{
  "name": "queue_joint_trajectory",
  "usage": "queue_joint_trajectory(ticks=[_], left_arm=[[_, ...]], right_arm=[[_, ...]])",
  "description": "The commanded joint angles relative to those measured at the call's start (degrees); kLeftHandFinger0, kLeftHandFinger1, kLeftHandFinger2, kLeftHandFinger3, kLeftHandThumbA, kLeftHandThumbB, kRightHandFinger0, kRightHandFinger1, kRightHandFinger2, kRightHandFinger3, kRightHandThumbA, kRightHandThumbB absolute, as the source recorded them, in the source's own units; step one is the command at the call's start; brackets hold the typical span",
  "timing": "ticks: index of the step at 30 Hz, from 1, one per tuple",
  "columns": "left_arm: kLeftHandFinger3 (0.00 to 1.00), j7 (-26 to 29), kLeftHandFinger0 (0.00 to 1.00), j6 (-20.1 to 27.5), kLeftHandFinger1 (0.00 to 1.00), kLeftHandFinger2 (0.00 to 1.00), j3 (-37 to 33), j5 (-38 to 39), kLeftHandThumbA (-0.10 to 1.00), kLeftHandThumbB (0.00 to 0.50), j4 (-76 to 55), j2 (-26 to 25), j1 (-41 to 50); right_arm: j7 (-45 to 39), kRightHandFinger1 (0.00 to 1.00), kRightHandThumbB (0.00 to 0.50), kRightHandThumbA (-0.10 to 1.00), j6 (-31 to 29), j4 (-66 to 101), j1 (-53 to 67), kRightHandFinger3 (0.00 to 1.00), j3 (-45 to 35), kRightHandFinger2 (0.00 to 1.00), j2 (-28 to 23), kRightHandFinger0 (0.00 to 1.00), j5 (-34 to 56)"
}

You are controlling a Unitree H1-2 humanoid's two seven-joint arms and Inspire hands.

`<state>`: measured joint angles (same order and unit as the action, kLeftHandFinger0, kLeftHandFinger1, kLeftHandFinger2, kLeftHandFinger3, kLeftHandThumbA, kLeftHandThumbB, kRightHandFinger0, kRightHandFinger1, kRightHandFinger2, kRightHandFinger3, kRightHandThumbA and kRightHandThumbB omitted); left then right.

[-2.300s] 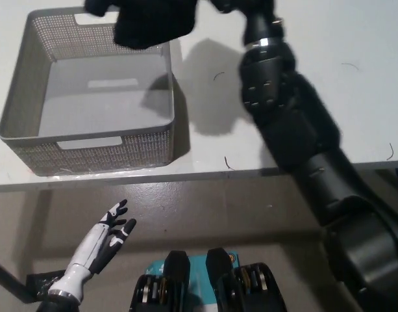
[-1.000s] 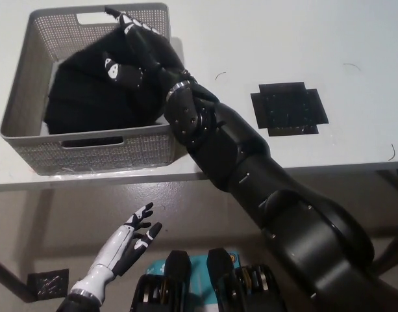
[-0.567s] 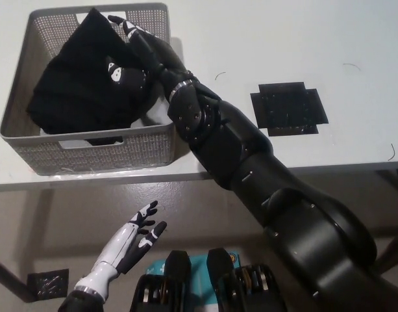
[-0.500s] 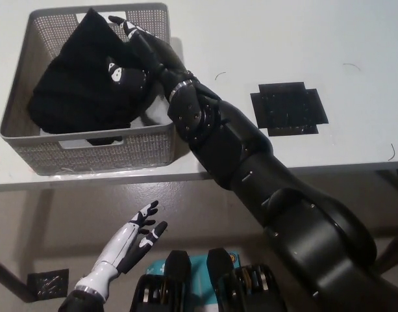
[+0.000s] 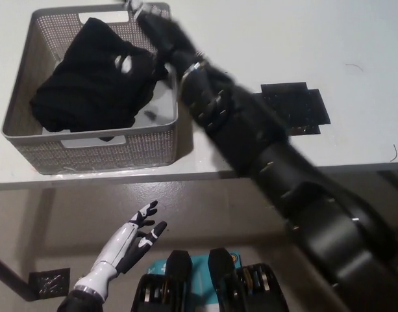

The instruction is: Use the right hand to pick up a t shirt on the right hand side and place it into a contianer on the left side

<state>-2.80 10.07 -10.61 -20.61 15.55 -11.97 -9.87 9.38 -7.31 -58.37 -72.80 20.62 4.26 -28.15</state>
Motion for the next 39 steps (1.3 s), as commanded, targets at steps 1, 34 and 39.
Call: queue_joint_trajectory(ticks=[1, 34, 39], left_arm=[[1.00, -0.03, 0.77, 0.02, 0.87, 1.00, 0.65, 0.22, 1.00, 0.367, -1.61, -1.07, -0.68], [1.00, 3.19, 0.82, 4.27, 0.87, 0.98, 7.99, 4.35, 1.00, 0.370, 3.21, -0.17, 2.43], [1.00, 3.01, 0.80, 4.22, 0.87, 1.00, 8.20, 4.46, 1.00, 0.391, 3.06, -0.35, 2.33]], right_arm=[[1.17, 1.00, 0.425, 0.89, 1.41, 10.45, 1.08, 1.00, 1.30, 1.00, -4.97, 1.00, -4.34], [0.20, 1.00, 0.240, 0.69, -10.67, 66.14, 68.75, 1.00, -14.21, 1.00, -23.89, 1.00, 2.27], [2.62, 1.00, 0.238, 0.71, -14.35, 58.58, 75.89, 1.00, -14.91, 1.00, -23.94, 1.00, -0.16]])
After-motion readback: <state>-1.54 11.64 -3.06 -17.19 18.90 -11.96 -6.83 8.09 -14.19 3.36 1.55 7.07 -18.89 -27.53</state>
